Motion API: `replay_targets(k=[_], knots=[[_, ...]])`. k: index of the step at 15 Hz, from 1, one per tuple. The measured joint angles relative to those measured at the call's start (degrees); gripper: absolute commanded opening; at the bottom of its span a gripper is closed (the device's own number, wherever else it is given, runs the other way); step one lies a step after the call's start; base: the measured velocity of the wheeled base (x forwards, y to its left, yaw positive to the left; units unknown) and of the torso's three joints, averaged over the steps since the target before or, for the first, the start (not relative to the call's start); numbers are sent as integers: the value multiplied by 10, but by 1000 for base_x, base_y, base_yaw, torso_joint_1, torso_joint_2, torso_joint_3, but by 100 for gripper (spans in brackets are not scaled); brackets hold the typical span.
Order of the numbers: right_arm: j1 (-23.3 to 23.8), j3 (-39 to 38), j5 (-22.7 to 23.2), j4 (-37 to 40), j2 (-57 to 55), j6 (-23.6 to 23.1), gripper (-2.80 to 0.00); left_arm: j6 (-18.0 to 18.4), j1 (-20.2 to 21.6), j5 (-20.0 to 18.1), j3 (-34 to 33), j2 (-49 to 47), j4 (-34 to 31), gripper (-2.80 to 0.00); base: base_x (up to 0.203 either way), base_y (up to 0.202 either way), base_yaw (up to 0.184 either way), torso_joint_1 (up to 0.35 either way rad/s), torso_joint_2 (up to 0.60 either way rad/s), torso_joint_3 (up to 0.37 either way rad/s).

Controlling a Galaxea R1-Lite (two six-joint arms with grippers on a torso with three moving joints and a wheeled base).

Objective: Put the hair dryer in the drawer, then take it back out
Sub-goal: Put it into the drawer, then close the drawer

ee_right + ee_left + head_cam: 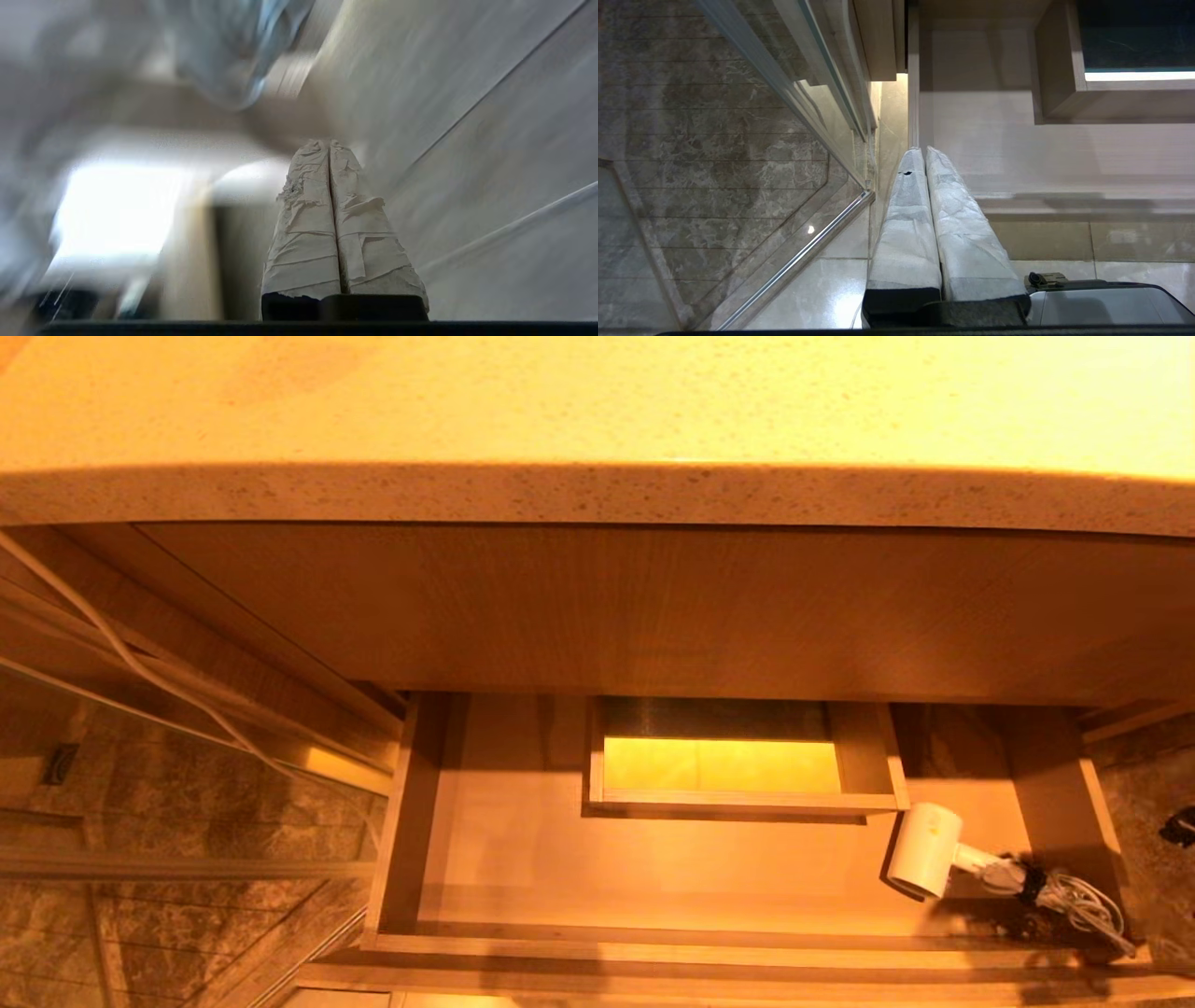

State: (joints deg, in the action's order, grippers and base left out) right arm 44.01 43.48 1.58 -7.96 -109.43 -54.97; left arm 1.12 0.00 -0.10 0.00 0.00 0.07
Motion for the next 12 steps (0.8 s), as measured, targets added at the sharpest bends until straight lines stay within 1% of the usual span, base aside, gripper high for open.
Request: replay_targets(k=[1,3,4,6,9,12], knots=[[11,-17,0,39,13,-11,-280,0,0,0,0,0,0,-280,0,0,0,0,0,0],[25,-38,0,109,25,-14,-280,0,0,0,0,0,0,-280,0,0,0,0,0,0],[28,-42,0,132,24,-14,-280,0,0,0,0,0,0,-280,0,0,0,0,0,0],[34,-44,-1,148,4,-11,-280,0,0,0,0,0,0,-280,0,0,0,0,0,0],[51,-35,0,145,-42,-2,-280,0,0,0,0,0,0,-280,0,0,0,0,0,0],[64,-11,-8,144,-88,-3,-280,0,0,0,0,0,0,-280,0,0,0,0,0,0]])
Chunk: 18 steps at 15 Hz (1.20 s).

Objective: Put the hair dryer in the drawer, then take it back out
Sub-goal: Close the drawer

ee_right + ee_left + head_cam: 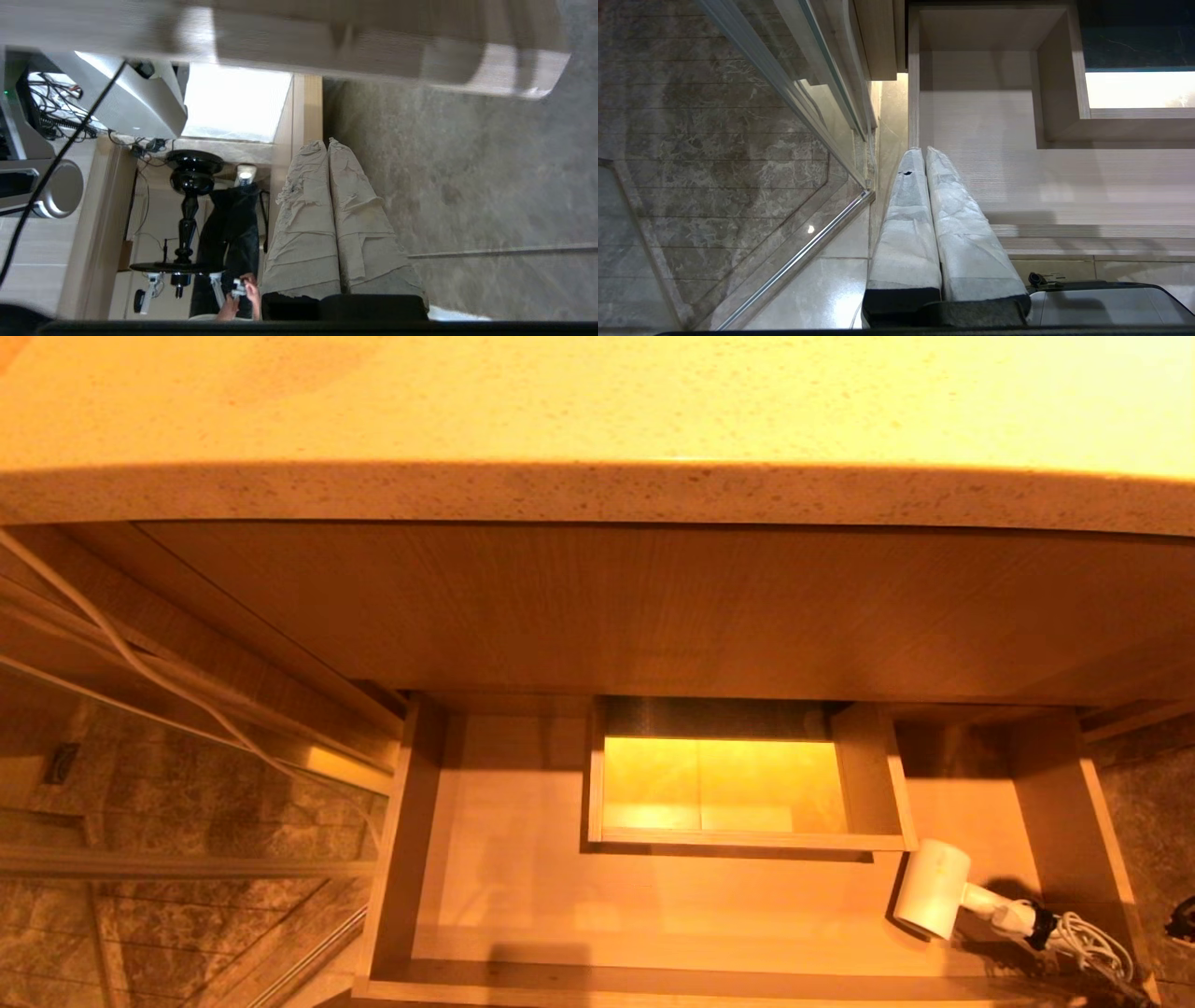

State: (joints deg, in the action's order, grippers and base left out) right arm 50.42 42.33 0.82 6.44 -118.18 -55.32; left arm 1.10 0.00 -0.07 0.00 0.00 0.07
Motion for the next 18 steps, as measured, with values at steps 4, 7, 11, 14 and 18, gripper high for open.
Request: replay_targets(k=[4,7,11,14,18], knots=[[4,26,-16,-4,-57,-2,-280,0,0,0,0,0,0,-280,0,0,0,0,0,0],[4,36,-21,-4,-83,-1,-280,0,0,0,0,0,0,-280,0,0,0,0,0,0],[4,48,-22,-19,-106,3,-280,0,0,0,0,0,0,-280,0,0,0,0,0,0],[3,66,-22,-27,-118,12,-280,0,0,0,0,0,0,-280,0,0,0,0,0,0],[3,80,-15,-27,-119,14,-280,0,0,0,0,0,0,-280,0,0,0,0,0,0]])
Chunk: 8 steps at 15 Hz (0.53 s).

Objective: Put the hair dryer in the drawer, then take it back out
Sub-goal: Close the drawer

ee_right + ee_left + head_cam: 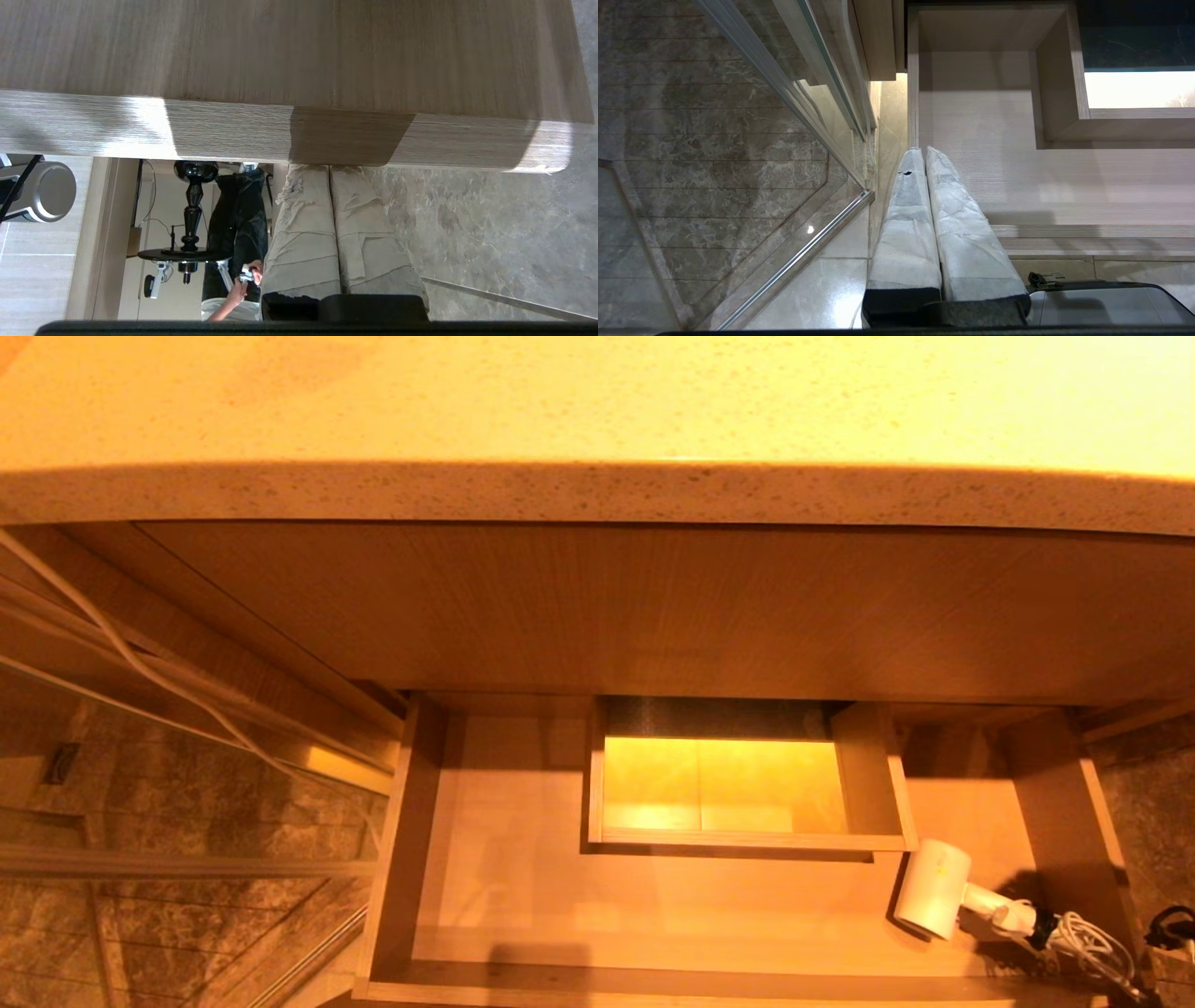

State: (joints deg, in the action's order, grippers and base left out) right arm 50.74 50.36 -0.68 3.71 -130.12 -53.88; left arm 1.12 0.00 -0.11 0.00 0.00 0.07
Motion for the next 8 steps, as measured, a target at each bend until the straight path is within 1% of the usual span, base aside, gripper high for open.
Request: replay_targets(k=[2,8], knots=[[0,2,7,-11,7,1,-280,0,0,0,0,0,0,-280,0,0,0,0,0,0],[-6,16,53,-53,54,9,-280,0,0,0,0,0,0,-280,0,0,0,0,0,0]])
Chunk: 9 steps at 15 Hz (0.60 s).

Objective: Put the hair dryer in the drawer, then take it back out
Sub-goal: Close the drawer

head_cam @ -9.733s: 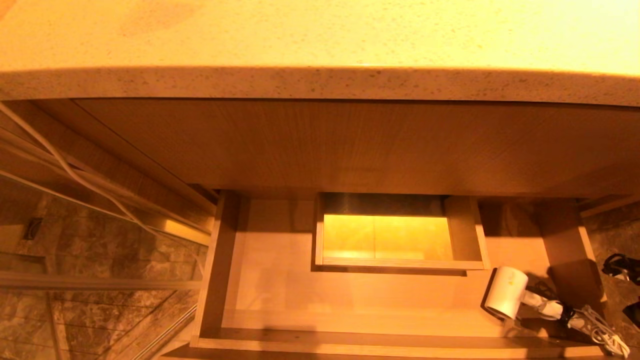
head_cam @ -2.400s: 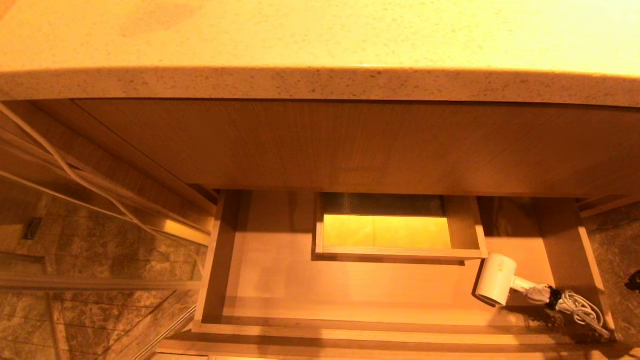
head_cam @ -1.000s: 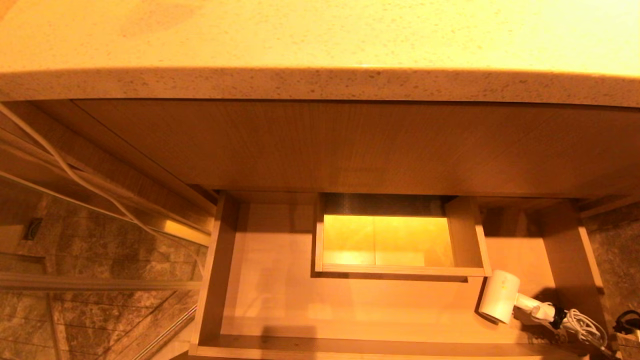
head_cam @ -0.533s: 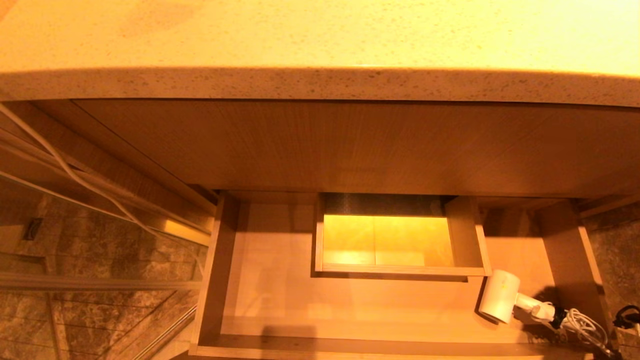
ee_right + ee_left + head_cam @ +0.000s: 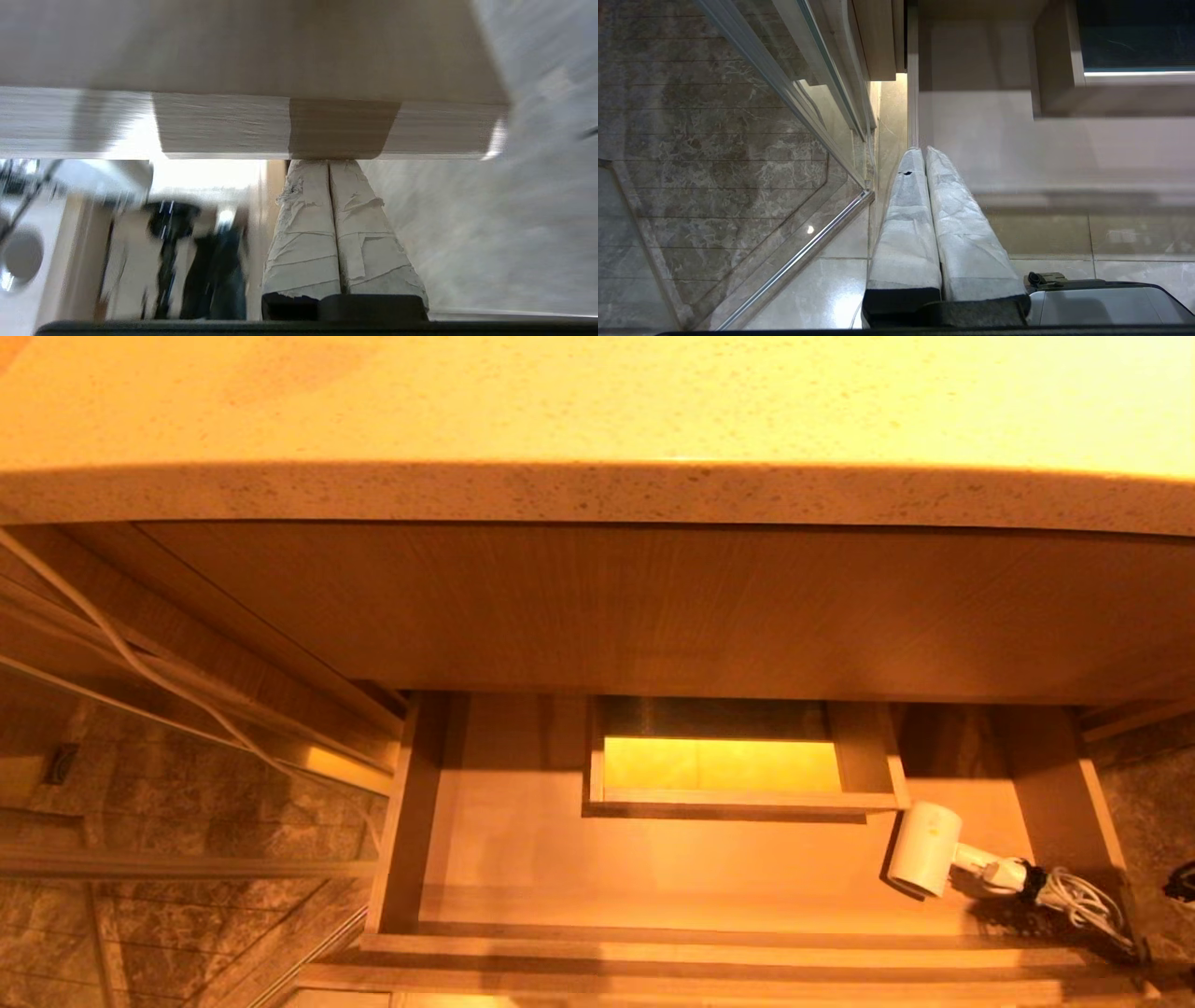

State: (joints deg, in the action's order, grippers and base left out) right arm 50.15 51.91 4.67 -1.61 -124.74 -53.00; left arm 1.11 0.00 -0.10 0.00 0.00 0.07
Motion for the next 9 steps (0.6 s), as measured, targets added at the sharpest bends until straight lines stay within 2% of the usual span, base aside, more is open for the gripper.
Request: replay_targets(k=[3,9], knots=[[-15,0,21,-41,26,2,-280,0,0,0,0,0,0,-280,0,0,0,0,0,0],[-59,-20,30,-218,74,34,-280,0,0,0,0,0,0,-280,0,0,0,0,0,0]])
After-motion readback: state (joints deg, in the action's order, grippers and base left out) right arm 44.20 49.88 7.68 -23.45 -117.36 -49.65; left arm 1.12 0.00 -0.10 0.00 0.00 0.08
